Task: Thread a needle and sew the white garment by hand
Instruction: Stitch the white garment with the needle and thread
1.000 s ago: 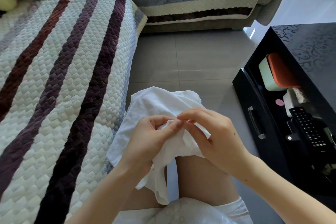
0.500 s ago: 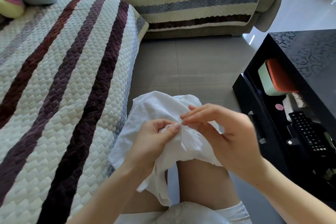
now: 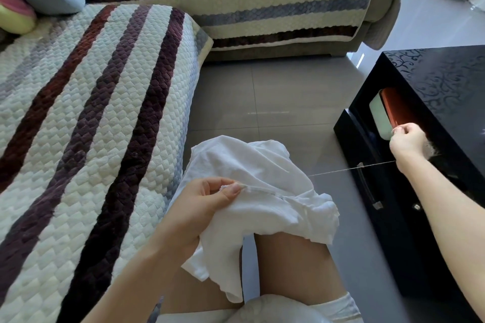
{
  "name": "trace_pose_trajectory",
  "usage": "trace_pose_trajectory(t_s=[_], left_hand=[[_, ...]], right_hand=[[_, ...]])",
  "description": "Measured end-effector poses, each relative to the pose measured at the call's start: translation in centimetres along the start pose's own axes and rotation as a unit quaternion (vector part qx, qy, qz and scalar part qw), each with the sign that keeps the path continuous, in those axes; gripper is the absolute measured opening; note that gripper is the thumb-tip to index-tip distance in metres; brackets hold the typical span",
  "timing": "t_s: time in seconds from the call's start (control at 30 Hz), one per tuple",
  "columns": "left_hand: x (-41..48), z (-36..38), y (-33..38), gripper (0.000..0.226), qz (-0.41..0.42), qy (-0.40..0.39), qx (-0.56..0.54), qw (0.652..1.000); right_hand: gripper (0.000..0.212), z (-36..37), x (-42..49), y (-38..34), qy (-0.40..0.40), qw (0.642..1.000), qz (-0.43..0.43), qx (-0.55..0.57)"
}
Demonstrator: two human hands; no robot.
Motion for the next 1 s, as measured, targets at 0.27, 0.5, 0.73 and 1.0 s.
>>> trace_pose_trajectory(t_s=[0.27,0.5,0.73,1.0], left_hand=[[0.2,0.2,0.1,0.037,0.003,0.011,0.037,0.999],[-0.2,0.5,1.0,0.031,0.036,0.018,0.078,0.996],[-0.2,0.6,1.2,0.026,0.034,0.017,0.08,0.996],[-0.5,0.7,1.3,0.021,0.034,0.008,0.075,0.997]], right_hand=[[0.006,1.5,-17.0,-12.9,-0.294,0.887,-0.342,0.102],[0.014,3.5,-22.0,-12.0,-0.378,0.8,-0.459,-0.081],[0.016,1.9,-20.2,-13.6,-0.474,0.814,-0.304,0.147],[0.019,1.3,-3.3,-6.6,-0.125,0.919,0.093,0.362]])
Point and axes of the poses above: each hand's wrist, its own x-axis towards the middle knuckle, its own z-axis out of the palm, y = z × x, the point moved 8 cm from there along x, towards the middle knuckle, and after that the axes turned 4 degrees about y, right-handed, at the moved point
